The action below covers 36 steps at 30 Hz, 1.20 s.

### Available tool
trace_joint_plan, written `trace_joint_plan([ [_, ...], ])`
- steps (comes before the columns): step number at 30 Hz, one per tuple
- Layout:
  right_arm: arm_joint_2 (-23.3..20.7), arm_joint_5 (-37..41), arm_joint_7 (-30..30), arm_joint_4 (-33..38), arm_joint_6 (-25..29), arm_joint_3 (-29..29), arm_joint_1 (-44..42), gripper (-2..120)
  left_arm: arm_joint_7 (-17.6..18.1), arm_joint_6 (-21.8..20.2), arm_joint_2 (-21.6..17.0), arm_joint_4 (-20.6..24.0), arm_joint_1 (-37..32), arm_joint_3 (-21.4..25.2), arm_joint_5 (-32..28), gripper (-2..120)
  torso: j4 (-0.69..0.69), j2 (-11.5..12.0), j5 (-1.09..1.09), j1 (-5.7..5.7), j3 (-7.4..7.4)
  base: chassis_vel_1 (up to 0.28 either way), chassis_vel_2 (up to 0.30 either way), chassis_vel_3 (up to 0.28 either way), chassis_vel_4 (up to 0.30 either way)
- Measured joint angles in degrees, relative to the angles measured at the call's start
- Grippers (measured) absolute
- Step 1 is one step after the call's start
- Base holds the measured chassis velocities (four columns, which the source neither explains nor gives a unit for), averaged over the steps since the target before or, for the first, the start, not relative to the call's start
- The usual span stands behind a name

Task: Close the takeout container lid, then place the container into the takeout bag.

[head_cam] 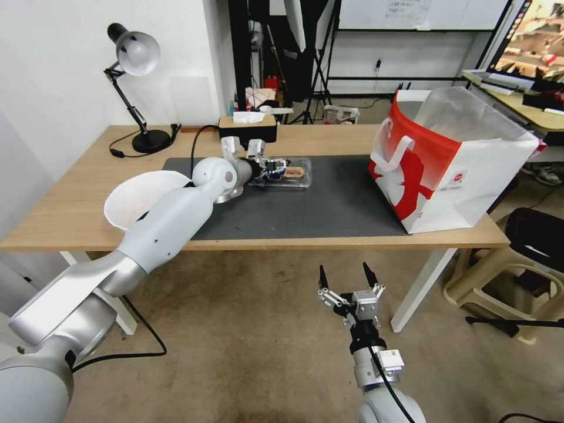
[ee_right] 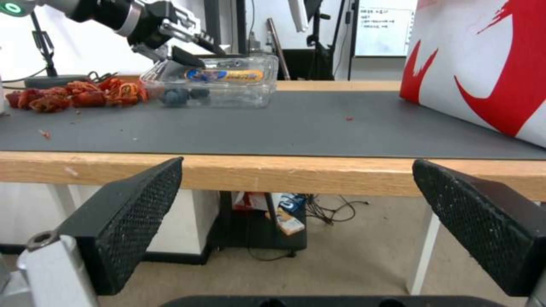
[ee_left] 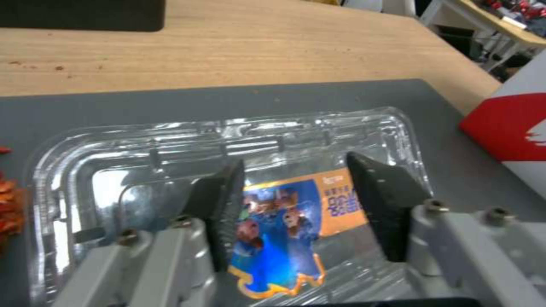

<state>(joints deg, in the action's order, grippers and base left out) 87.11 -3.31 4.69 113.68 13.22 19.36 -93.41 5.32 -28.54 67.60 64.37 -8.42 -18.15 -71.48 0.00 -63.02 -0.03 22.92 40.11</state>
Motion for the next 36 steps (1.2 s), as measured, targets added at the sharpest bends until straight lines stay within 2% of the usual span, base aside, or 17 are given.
trace_joint_plan([
  [1,0.01,-0.02,-0.05,0.06,0.0,-0.02,-0.03,100,0.41,-0.18,0.01,-0.13,0.0,-0.08,0.36,39,0.0,0.0,0.01,0.0,0.0,0.0,0.0,0.0,0.0],
  [3,0.01,-0.03,-0.09,0.13,0.0,-0.04,-0.07,100,0.48,-0.3,0.04,-0.21,0.0,-0.09,0.65,36,0.01,0.0,0.01,0.0,0.0,0.0,0.0,0.0,0.0],
  [5,-0.01,-0.02,-0.32,0.45,0.0,-0.13,-0.17,100,0.98,-0.8,0.26,-0.33,-0.05,-0.12,1.43,25,0.0,0.0,0.03,0.0,0.0,0.0,0.0,0.0,0.0],
  [10,0.01,1.01,-1.44,0.96,0.19,-0.24,-0.08,100,1.53,-1.38,0.36,-0.34,-0.18,-0.16,1.8,13,-0.01,0.0,0.06,0.0,0.0,0.0,0.0,0.0,0.0],
  [12,-0.48,4.36,-3.6,1.87,0.45,0.25,0.85,100,2.23,-1.88,0.51,-0.93,-0.2,-0.15,2.21,1,0.0,0.0,0.05,0.0,0.0,0.0,0.0,0.0,0.0],
  [13,-0.83,6.05,-4.17,2.33,0.25,0.33,1.2,100,2.47,-2.02,0.54,-1.09,-0.2,-0.15,2.25,0,0.0,0.0,0.05,0.0,0.0,0.0,0.0,0.0,0.0],
  [14,-0.83,6.05,-4.17,2.33,0.25,0.33,1.2,100,2.47,-2.02,0.54,-1.09,-0.2,-0.15,2.25,0,0.0,0.0,0.05,0.0,0.0,0.0,0.0,0.0,0.0],
  [17,-2.79,14.22,-5.61,4.37,-1.96,0.58,3.12,100,2.66,-2.09,0.49,-1.13,-0.32,-0.12,2.26,0,-0.01,0.0,0.04,0.0,0.0,0.0,0.0,0.0,0.0],
  [21,-4.28,18.53,-5.98,5.14,-3.39,0.95,4.99,100,2.7,-2.1,0.38,-1.13,-0.33,-0.08,2.26,0,0.0,0.0,0.04,0.0,0.0,0.0,0.0,0.0,0.0],
  [23,-6.46,24.43,-5.93,5.88,-6.03,0.91,7.58,100,2.73,-2.12,0.29,-1.2,-0.34,-0.07,2.26,0,0.0,0.0,0.03,0.0,0.0,0.0,0.0,0.0,0.0],
  [27,-8.39,29.89,-5.34,5.96,-8.2,0.47,10.21,100,2.73,-2.14,0.26,-1.2,-0.33,-0.09,2.25,0,0.0,0.0,0.04,0.0,0.0,0.0,0.0,0.0,0.0],
  [31,-12.04,41.62,-2.19,4.35,-13.04,-0.74,17.71,100,2.85,-2.41,0.11,-1.15,-0.24,-0.49,2.14,0,-0.01,0.0,0.04,0.0,0.0,0.0,0.0,0.0,0.0],
  [36,-13.74,48.78,0.78,1.01,-15.75,-2.35,24.39,100,2.92,-2.72,0.01,-1.35,-0.2,-0.46,1.9,0,0.0,0.0,0.03,0.0,0.01,0.0,0.0,0.0,0.0],
])
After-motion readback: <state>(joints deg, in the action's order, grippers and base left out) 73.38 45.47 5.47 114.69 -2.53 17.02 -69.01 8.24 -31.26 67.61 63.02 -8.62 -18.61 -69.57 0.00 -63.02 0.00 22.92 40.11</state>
